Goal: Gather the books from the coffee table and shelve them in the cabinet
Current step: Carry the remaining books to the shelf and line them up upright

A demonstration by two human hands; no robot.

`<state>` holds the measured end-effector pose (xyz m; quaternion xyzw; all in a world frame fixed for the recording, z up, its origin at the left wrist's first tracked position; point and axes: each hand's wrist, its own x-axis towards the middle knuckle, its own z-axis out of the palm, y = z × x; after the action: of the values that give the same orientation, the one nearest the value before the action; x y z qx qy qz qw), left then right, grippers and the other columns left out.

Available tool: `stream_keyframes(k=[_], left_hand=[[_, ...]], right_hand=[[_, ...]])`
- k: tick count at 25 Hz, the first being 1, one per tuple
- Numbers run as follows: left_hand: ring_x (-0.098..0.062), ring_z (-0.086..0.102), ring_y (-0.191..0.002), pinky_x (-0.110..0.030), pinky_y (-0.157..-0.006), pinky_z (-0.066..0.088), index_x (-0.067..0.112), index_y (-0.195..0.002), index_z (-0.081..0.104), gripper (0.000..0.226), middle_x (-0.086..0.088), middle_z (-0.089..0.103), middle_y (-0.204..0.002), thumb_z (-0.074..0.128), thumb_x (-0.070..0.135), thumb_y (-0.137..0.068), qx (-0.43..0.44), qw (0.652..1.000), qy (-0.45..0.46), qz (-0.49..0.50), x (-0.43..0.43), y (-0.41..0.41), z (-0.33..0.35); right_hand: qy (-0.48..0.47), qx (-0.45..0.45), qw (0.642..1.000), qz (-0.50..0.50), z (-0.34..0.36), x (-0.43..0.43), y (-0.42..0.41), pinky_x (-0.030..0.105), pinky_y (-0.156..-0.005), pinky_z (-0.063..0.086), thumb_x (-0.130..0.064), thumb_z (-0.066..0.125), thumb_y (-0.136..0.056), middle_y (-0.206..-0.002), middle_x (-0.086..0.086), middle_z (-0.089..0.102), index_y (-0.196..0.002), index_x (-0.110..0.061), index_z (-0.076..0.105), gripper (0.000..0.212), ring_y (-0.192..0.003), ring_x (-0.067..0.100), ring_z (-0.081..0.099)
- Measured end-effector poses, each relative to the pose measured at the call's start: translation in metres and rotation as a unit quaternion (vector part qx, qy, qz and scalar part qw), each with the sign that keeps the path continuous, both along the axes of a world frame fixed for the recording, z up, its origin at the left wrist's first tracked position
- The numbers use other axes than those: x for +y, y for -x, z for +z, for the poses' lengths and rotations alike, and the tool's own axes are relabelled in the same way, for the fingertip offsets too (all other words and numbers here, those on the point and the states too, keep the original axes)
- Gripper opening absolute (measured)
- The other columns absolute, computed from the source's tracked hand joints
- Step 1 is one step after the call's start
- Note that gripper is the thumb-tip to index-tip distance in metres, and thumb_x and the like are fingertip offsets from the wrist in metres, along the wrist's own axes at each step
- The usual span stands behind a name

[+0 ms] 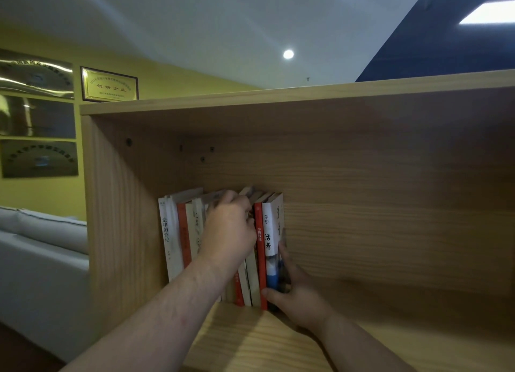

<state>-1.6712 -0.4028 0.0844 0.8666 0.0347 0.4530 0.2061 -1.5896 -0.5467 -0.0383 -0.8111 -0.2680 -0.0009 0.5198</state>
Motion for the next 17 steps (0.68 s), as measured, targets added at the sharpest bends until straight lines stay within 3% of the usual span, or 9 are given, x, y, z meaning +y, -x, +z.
stream_keyframes(k=[4,10,12,15,17], left_hand=[[-0.02,0.057,-0.104,-0.028,-0.08,0.05,0.013,-0.097,0.074,0.017,0.005,0.055,-0.112,0.071,0.01,-0.081,-0.018,0.999,0.026,-0.007,0.002,0.002,0.001],[-0.014,0.049,-0.114,-0.023,-0.081,0.04,0.022,-0.11,0.072,0.027,0.009,0.054,-0.12,0.071,0.021,-0.083,-0.03,0.998,0.042,0.031,0.001,0.02,-0.002],[-0.013,0.049,-0.119,-0.024,-0.088,0.043,0.024,-0.125,0.063,0.043,0.009,0.051,-0.126,0.072,0.021,-0.083,-0.058,0.996,0.068,0.009,-0.004,0.023,-0.009],[-0.008,0.043,-0.128,-0.032,-0.104,0.044,0.031,-0.146,0.032,0.084,0.012,0.042,-0.138,0.08,0.029,-0.077,-0.039,0.979,0.199,-0.028,-0.008,0.025,-0.028],[-0.004,0.047,-0.122,-0.03,-0.099,0.048,0.037,-0.145,0.026,0.091,0.016,0.044,-0.133,0.083,0.028,-0.075,-0.01,0.954,0.293,-0.07,-0.011,0.025,-0.047]], right_hand=[[0.0,-0.009,1.0,-0.003,-0.001,0.002,-0.001,0.044,-0.112,0.048,-0.04,0.079,-0.074,-0.152,-0.017,0.045,-0.14,-0.077,0.003,0.107,-0.135,0.008,0.05],[-0.005,0.008,1.0,0.004,0.0,-0.001,0.0,0.048,-0.108,0.051,-0.038,0.079,-0.074,-0.152,-0.014,0.045,-0.145,-0.072,0.009,0.105,-0.134,0.012,0.051],[-0.004,-0.005,1.0,0.007,-0.001,-0.001,-0.002,0.048,-0.109,0.05,-0.041,0.078,-0.073,-0.154,-0.014,0.044,-0.142,-0.076,0.008,0.104,-0.135,0.011,0.051],[0.008,-0.003,1.0,0.004,0.001,0.0,0.0,0.048,-0.111,0.047,-0.035,0.078,-0.078,-0.156,-0.013,0.04,-0.148,-0.067,0.006,0.105,-0.138,0.012,0.048],[0.01,-0.004,1.0,0.001,0.001,-0.001,0.001,0.046,-0.112,0.047,-0.032,0.079,-0.081,-0.158,-0.012,0.04,-0.152,-0.062,0.006,0.106,-0.139,0.012,0.046]])
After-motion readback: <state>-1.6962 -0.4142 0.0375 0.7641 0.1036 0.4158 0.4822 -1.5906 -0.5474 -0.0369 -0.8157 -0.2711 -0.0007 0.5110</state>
